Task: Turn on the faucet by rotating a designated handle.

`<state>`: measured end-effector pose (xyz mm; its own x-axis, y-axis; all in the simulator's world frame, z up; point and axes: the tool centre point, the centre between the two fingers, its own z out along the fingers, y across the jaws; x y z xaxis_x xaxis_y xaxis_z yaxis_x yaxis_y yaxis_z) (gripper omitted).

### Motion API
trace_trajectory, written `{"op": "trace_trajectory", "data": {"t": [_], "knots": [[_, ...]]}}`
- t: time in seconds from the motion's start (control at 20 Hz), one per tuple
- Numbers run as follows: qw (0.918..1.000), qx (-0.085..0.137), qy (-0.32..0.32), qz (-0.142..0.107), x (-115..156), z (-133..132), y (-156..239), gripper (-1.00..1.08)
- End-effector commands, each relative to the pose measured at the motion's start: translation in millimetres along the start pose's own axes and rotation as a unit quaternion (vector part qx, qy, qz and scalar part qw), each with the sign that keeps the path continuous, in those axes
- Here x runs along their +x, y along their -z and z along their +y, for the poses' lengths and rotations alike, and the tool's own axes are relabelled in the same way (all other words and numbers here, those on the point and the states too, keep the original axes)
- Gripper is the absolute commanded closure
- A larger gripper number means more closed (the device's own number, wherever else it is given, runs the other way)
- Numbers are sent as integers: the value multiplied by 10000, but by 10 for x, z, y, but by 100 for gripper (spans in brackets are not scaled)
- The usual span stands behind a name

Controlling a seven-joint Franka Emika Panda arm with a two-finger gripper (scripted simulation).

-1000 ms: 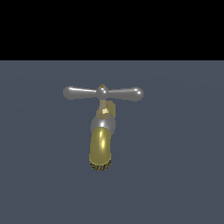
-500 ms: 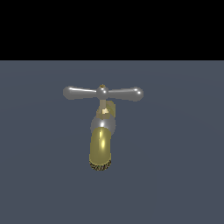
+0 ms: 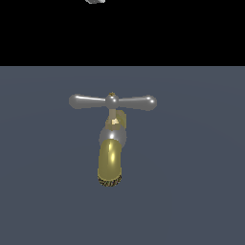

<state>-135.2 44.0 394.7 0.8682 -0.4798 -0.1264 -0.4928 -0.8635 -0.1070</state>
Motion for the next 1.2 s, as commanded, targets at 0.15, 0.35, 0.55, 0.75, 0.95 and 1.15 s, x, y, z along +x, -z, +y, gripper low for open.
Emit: {"op": "trace_trajectory", "data": {"t": [0.15, 0.35, 0.55, 0.75, 0.95, 1.15], "knots": [[9976, 25, -691, -59, 154, -192, -237, 108], [9928, 16, -1195, -80, 257, -324, -418, 108], [9854, -8, -1701, -78, 353, -448, -606, 108], [9754, -42, -2204, -51, 443, -565, -798, 108], [9628, -82, -2702, 4, 528, -673, -993, 108], [9476, -121, -3190, 88, 608, -774, -1187, 108]]}}
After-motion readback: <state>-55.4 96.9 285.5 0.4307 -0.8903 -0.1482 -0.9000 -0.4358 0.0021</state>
